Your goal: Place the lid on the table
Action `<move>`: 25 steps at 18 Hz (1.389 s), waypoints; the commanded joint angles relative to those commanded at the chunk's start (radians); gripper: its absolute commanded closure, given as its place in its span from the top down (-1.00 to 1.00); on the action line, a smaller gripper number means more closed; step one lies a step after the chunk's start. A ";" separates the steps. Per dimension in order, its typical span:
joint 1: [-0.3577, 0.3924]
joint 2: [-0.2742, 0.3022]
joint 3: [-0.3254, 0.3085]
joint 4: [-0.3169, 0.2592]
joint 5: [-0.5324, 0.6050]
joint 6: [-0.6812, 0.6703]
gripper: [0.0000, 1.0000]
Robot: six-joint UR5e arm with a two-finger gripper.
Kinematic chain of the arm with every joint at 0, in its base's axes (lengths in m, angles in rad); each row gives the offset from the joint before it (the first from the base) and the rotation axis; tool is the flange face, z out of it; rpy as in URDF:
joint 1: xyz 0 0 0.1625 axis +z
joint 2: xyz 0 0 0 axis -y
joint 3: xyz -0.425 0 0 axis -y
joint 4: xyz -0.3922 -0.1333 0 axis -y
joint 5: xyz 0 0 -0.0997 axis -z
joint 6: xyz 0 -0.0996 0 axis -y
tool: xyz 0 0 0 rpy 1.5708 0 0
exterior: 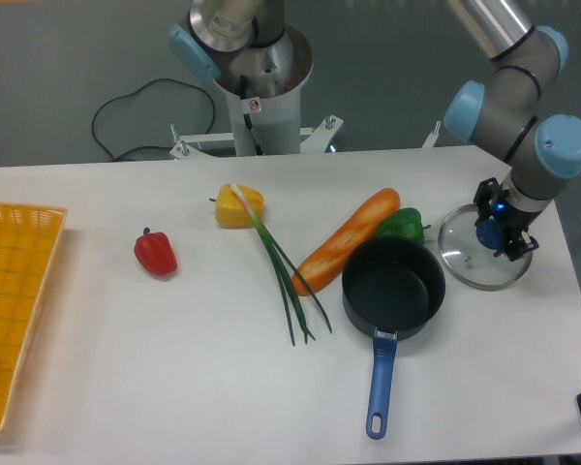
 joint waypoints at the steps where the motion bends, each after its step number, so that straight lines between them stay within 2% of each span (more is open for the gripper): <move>1: 0.000 0.000 0.000 0.002 -0.002 0.000 0.35; 9: 0.000 -0.002 0.000 0.002 0.000 0.000 0.38; 15: 0.000 -0.002 0.002 0.002 0.000 -0.002 0.53; 16: 0.000 0.000 0.002 0.002 -0.002 -0.002 0.70; 20: 0.000 0.000 0.005 0.000 -0.002 0.000 0.98; 25: -0.021 0.009 0.006 -0.002 -0.003 -0.038 1.00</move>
